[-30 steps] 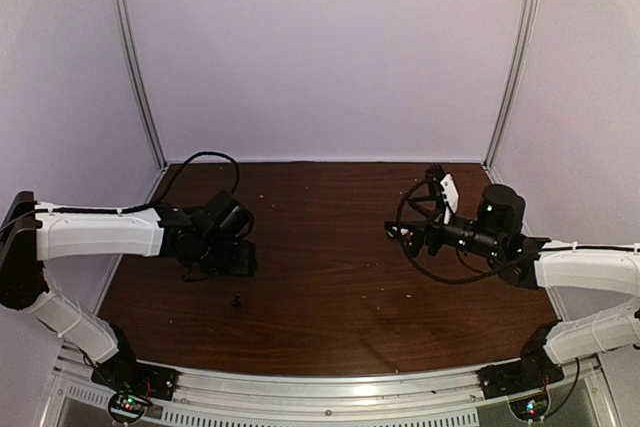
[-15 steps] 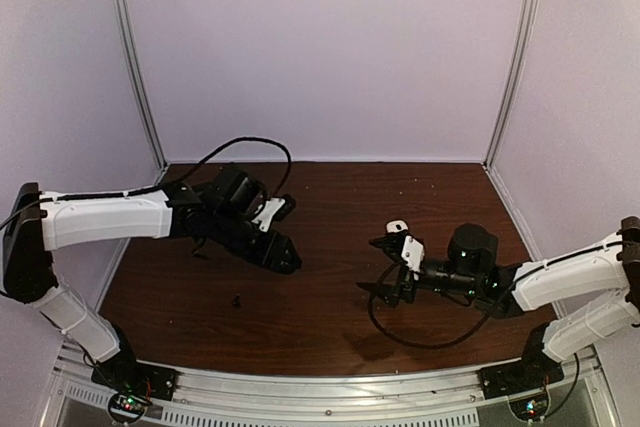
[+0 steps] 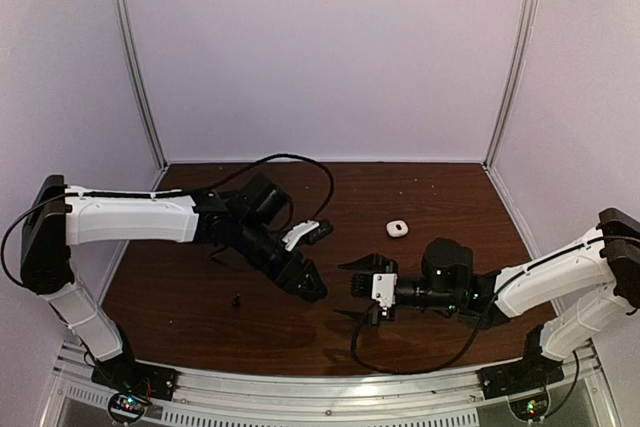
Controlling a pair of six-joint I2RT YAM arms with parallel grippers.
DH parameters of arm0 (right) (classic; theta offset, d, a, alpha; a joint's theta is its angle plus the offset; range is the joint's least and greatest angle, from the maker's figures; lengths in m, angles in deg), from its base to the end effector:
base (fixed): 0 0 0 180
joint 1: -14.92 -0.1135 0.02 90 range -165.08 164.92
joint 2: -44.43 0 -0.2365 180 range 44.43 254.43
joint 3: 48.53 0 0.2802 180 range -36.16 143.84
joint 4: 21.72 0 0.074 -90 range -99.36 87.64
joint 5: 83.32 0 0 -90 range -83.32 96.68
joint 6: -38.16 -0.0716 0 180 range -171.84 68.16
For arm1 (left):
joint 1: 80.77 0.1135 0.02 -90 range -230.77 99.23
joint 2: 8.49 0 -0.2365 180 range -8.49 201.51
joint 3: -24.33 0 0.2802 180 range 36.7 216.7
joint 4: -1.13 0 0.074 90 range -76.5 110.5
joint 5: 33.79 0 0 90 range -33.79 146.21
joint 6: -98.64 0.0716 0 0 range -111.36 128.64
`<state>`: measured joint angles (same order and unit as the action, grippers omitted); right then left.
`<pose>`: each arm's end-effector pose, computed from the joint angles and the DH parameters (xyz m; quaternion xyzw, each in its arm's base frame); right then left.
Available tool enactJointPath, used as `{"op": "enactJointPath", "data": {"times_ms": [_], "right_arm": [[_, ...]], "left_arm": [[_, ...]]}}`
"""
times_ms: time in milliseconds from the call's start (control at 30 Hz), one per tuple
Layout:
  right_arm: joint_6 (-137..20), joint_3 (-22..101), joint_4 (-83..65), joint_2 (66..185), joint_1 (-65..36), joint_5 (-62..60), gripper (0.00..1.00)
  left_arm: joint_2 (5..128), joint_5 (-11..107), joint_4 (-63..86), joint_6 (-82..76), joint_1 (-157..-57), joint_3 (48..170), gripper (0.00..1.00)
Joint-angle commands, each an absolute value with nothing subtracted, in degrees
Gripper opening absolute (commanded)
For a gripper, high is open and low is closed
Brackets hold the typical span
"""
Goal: Insert the wireless bluetooth earbuds into the charging case
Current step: Pass from the left arm to the right
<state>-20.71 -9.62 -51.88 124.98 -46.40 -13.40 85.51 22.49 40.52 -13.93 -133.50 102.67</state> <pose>0.1363 0.3004 0.1325 -0.6268 0.4478 0.2926 0.5665 0.2002 -0.3287 0.1643 0.3216 0.8588 -0.3946 0.0585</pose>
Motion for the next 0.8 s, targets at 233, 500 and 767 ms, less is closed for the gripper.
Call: {"op": "enactJointPath", "data": {"times_ms": [233,500,767], "right_arm": [[-11.9,-4.2,-44.5,129.4,-52.1,-6.2,0.7],[-9.4,-3.2,-43.0,131.0,-53.2,-5.6,0.57],[-7.3,-2.9,-42.6,132.1,-54.0,-4.0,0.42]], "left_arm": [[88.9,16.3,40.3,-12.6,-135.1,106.8,0.36],[90.9,15.1,42.0,-11.9,-135.8,108.2,0.35],[92.5,13.9,43.2,-11.3,-136.4,109.4,0.34]]}}
